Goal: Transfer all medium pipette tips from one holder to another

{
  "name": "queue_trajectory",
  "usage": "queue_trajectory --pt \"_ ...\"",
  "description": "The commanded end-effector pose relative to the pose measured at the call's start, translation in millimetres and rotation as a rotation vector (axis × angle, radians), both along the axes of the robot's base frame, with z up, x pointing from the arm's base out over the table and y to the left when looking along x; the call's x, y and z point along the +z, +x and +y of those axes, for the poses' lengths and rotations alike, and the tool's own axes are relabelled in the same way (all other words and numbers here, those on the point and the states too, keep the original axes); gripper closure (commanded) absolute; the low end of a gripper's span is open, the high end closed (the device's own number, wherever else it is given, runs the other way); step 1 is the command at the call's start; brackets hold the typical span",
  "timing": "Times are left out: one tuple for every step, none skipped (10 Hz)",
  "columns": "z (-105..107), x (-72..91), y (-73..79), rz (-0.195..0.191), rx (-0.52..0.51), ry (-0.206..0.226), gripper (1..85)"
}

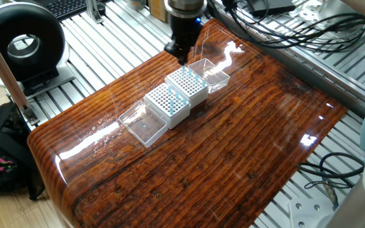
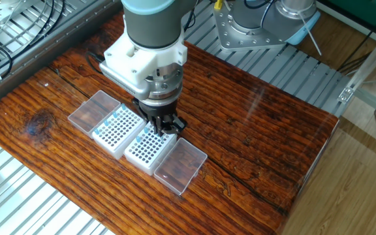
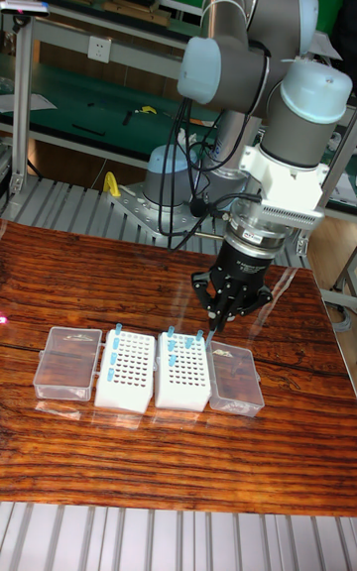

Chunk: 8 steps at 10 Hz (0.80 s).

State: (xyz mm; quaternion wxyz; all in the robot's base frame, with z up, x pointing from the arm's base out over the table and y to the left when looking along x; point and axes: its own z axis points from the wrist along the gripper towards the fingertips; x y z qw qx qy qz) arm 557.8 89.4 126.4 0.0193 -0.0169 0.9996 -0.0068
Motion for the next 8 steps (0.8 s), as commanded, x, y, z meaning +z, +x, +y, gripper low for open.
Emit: queue_trajectory --pt "-1.9 -6.1 -1.8 0.003 0.003 0.006 84.7" --pt "-1.2 -7.7 -2.8 0.006 0.004 0.014 84.7" --pt "0.2 -8.6 -4.2 0.009 0.006 0.021 84.7" --pt "0.4 -8.7 -4.6 0.009 0.006 0.021 84.7" --pt "0.0 -8.8 -4.2 0.007 0.006 0.02 84.7" --pt "0.0 -9.1 -3.8 0.006 0.006 0.02 84.7" --pt "0.3 -9.3 -3.7 0.006 0.006 0.021 84.7" --pt "1.1 -9.5 -3.2 0.004 0.006 0.024 84.7"
